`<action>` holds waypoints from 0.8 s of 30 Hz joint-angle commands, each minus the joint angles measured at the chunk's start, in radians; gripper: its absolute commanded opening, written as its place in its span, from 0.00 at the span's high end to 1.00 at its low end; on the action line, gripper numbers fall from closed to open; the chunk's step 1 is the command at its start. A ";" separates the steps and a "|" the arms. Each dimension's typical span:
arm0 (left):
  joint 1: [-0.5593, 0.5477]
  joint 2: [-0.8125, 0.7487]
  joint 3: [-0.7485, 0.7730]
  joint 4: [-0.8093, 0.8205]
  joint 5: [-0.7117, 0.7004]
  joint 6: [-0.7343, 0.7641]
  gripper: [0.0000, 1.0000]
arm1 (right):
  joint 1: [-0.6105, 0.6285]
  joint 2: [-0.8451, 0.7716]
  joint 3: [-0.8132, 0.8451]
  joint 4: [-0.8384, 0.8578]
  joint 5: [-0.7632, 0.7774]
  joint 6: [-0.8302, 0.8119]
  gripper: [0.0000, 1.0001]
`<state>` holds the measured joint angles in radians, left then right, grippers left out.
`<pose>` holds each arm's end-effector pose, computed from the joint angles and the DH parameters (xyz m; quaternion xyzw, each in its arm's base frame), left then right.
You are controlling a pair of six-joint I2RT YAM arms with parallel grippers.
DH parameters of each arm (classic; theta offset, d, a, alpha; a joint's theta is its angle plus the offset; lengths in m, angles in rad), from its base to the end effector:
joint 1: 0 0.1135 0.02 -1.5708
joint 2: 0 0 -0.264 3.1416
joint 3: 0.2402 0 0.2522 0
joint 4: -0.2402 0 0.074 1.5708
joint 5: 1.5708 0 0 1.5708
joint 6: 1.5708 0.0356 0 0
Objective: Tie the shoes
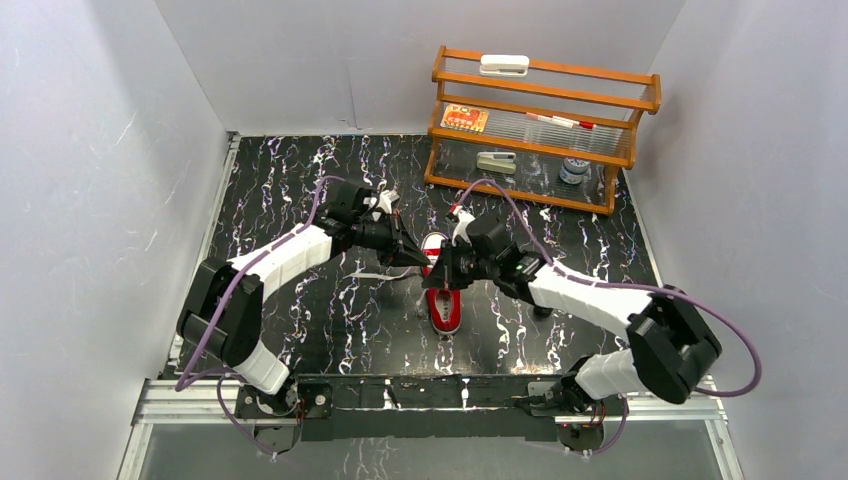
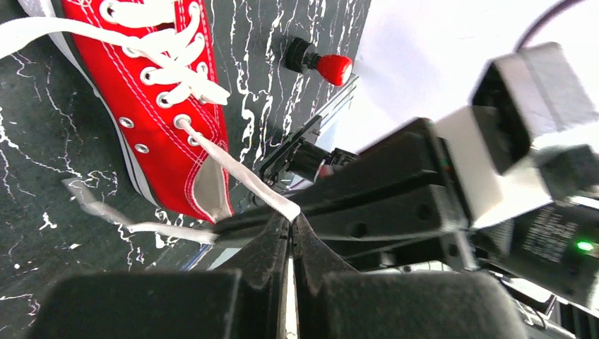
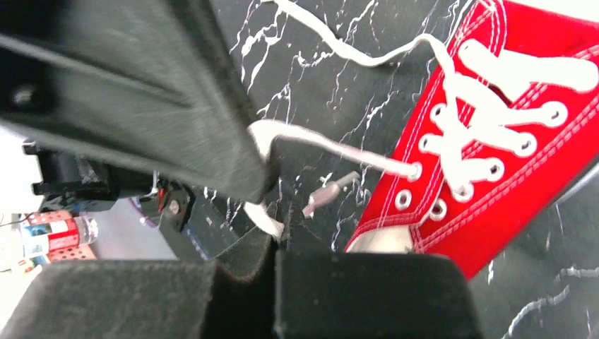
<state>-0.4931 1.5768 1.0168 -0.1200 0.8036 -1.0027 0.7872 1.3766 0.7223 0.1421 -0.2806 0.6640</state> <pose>0.2854 -0.1825 0.2361 -0.0463 0.8462 -0.5284 0.0507 0.2007 0.2154 0.2180 -0.1231 0.8487 0.4221 0.2939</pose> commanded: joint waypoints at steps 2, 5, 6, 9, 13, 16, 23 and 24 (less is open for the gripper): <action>0.006 -0.011 0.025 -0.031 0.012 0.070 1.00 | -0.052 -0.109 0.202 -0.502 -0.050 -0.081 1.00; 0.008 0.003 0.009 -0.005 0.006 0.073 1.00 | -0.103 -0.068 0.327 -0.748 -0.078 -0.159 1.00; 0.010 0.010 0.005 0.010 0.008 0.070 1.00 | -0.109 -0.048 0.369 -0.810 -0.077 -0.196 1.00; 0.010 0.036 0.008 0.031 0.008 0.063 1.00 | -0.110 0.054 0.524 -1.000 -0.013 -0.298 1.00; 0.010 0.080 0.033 0.031 0.005 0.068 1.00 | -0.110 0.189 0.711 -1.164 0.158 -0.389 1.00; 0.011 0.110 0.057 0.016 -0.007 0.075 1.00 | -0.110 0.274 0.814 -1.205 0.258 -0.432 1.00; 0.027 0.165 0.123 -0.068 -0.051 0.105 1.00 | -0.109 0.450 0.959 -1.184 0.379 -0.515 0.95; 0.031 0.170 0.129 -0.077 -0.053 0.110 1.00 | -0.110 0.469 0.967 -1.177 0.393 -0.521 0.94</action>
<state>-0.4889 1.7348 1.1240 -0.0509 0.7826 -0.9512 0.7017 1.8000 1.6005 -0.9840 -0.0814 0.2188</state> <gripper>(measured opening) 0.009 0.044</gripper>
